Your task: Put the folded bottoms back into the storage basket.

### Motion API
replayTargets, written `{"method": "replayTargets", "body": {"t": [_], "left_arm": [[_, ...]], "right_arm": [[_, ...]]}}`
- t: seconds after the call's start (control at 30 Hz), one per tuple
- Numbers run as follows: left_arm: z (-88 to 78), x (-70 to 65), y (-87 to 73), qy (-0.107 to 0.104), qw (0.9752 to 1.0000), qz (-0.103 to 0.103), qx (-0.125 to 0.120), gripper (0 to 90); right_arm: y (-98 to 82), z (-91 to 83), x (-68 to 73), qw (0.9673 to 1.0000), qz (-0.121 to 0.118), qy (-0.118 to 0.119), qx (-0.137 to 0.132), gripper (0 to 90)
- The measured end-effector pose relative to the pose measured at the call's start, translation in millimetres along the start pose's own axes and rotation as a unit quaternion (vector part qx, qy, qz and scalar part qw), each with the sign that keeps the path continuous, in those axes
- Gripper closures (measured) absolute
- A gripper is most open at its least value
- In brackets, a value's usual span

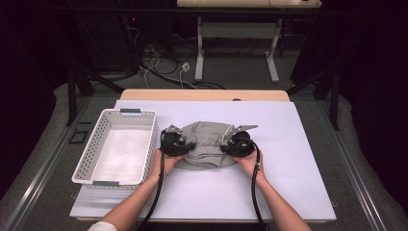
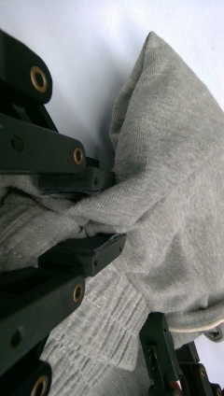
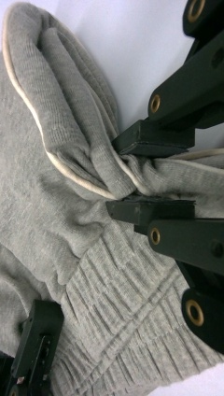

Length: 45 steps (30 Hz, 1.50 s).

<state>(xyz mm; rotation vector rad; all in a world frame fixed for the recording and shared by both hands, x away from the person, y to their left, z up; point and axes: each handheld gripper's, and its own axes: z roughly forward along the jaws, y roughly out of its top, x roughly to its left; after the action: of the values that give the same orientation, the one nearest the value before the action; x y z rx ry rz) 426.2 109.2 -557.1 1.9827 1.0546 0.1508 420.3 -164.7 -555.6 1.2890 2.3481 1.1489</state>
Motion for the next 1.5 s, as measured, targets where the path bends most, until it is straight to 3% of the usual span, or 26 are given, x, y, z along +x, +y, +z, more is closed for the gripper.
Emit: {"method": "replayTargets", "body": {"t": [0.43,0.77,1.5], "left_arm": [[-6.1,-5.3,2.4,0.003,0.9998,0.004,-0.02,71.1],[-13.8,-16.3,5.5,0.003,0.9992,0.028,-0.03,71.0],[-27.2,-26.5,11.3,0.003,0.9979,0.045,-0.046,71.0]], "right_arm": [[2.9,-6.2,5.0,0.9998,-0.016,-0.012,-0.009,71.4],[4.6,-16.1,9.3,0.9993,-0.028,-0.016,-0.019,71.6],[12.7,-33.3,16.0,0.9975,-0.05,-0.023,-0.044,71.8]]}}
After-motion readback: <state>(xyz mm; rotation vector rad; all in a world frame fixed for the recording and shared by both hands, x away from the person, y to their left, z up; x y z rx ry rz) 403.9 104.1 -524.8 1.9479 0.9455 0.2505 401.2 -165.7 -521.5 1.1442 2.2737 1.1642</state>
